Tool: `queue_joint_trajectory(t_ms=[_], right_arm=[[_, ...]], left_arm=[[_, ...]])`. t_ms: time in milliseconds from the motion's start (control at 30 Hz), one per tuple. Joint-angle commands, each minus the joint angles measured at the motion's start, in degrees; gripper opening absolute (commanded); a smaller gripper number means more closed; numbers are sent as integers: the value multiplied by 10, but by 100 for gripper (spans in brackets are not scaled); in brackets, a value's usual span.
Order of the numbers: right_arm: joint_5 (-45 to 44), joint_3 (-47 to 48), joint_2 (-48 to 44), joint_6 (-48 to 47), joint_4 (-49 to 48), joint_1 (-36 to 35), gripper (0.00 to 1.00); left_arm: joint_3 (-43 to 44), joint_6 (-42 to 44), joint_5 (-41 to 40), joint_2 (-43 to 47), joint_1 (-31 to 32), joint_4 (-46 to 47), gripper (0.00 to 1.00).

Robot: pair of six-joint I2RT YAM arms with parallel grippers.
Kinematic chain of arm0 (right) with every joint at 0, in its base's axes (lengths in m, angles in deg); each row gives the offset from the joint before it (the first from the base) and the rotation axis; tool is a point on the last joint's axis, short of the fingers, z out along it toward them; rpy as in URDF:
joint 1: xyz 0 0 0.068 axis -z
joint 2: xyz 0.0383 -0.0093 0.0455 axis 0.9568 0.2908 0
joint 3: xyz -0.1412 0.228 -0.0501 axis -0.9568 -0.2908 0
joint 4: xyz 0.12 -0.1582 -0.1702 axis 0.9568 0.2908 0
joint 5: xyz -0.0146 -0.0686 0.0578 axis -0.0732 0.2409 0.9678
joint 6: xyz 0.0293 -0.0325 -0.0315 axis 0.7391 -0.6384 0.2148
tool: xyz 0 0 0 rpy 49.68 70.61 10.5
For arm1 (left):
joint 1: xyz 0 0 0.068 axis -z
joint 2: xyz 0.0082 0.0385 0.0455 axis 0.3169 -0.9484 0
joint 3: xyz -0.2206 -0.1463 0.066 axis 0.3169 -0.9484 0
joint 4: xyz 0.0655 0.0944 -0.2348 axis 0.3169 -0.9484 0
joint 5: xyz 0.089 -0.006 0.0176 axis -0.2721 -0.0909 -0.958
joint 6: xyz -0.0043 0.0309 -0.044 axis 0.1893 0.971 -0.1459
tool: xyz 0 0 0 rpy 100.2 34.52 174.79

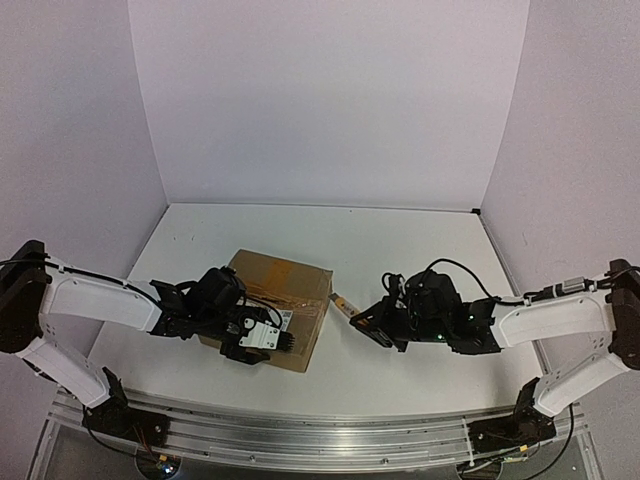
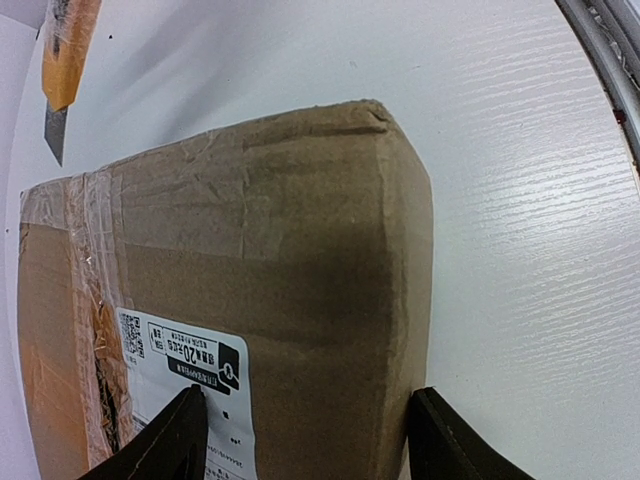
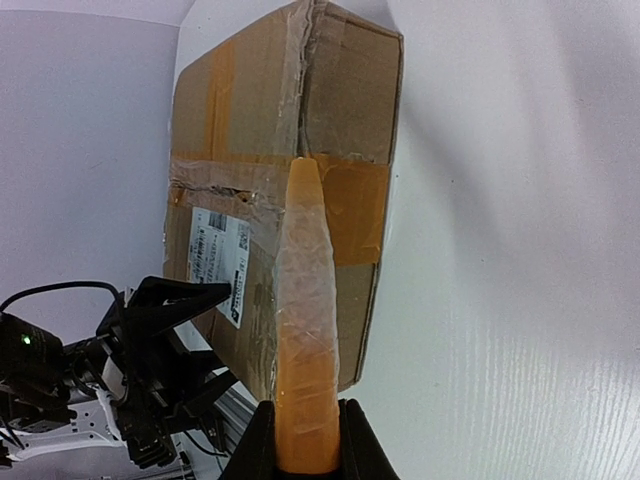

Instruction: Unpack the express box

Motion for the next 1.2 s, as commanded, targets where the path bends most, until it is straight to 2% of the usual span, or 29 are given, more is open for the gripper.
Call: queue_joint_trajectory(t_ms=[0,433,733,1167], right_arm=[[12,21,11,8,-48,2,0],[12,18,22,21,-49,3,0],[-21,-5,7,40,-38,3,0],[18,14,27,29,-43,3,0]], left_arm=[[-12,-17,11,-17,0,-47,66],[-12,-18,12,-19,0,-44,66],[-15,-16,11,-16,0,-42,65],[-16,-14,11,-20,0,-36,65]])
